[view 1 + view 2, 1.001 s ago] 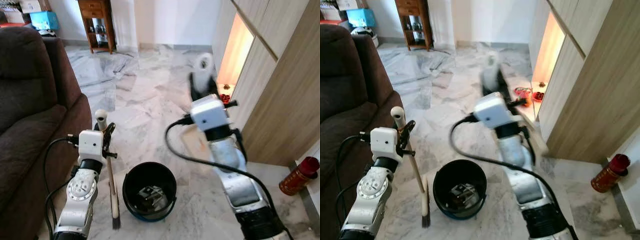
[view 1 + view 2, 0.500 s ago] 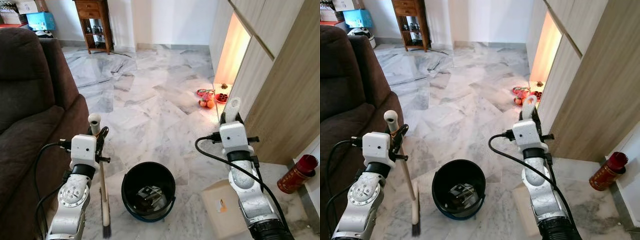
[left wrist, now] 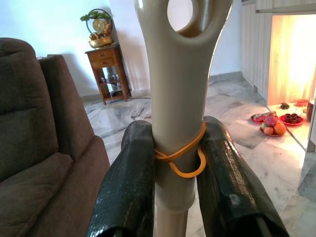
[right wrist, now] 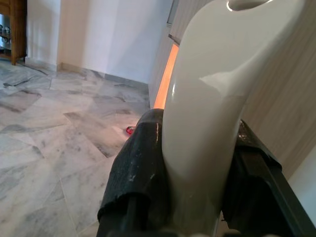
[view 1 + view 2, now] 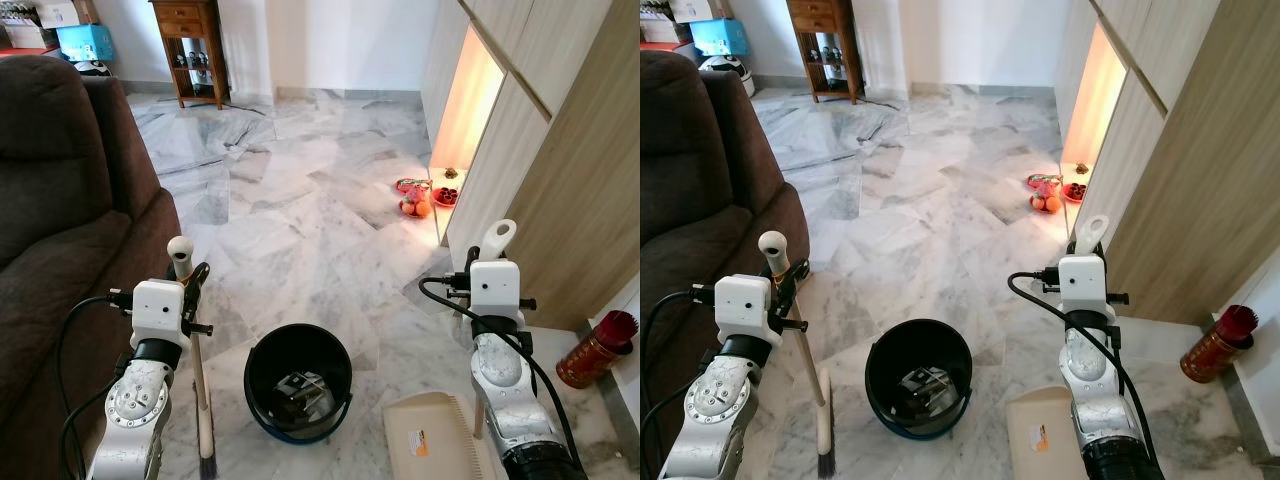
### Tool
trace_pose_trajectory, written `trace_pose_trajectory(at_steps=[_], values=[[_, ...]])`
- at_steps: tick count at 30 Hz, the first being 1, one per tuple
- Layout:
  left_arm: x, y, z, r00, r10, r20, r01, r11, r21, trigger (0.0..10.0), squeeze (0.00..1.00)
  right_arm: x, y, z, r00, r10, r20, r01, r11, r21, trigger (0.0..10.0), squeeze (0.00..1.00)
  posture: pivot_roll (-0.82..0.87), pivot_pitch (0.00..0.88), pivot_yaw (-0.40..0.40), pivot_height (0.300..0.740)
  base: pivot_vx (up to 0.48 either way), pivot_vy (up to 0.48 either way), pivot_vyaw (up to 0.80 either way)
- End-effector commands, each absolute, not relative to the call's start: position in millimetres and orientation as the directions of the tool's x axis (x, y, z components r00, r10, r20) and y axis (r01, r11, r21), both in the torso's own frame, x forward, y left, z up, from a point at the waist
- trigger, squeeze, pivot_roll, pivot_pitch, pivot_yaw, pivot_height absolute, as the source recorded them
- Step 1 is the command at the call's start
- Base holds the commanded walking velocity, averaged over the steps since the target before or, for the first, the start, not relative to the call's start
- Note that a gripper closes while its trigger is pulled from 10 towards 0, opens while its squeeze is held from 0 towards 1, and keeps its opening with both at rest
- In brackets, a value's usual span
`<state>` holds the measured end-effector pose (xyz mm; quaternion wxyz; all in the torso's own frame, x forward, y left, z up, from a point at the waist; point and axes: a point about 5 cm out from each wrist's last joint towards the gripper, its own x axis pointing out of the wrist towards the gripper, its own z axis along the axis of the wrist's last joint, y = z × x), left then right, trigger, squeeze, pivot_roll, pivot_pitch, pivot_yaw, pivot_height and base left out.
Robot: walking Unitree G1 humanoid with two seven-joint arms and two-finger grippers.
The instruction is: Sweep floor
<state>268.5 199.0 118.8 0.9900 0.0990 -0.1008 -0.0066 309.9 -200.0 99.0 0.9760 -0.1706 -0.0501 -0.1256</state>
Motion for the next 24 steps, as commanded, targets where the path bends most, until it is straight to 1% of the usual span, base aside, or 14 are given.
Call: trace_pose_trajectory(at_steps=[1, 24], values=[[267.7, 199.2, 128.2, 0.97, -0.041, 0.24, -0.007, 0.98, 0.197, 10.0, 0.0, 316.7, -198.2, 113.4, 0.954, -0.215, 0.209, 0.273, 0.912, -0.306, 10.0, 0.0, 0.14, 0.0, 0.013, 0.74, -0.259, 0.0, 0.0], [266.9, 200.2, 127.3, 0.971, -0.042, 0.237, -0.006, 0.98, 0.2, 10.0, 0.0, 318.6, -193.5, 110.4, 0.96, -0.185, 0.211, 0.245, 0.919, -0.309, 10.0, 0.0, 0.15, 0.0, 0.01, 0.74, -0.263, 0.0, 0.0]])
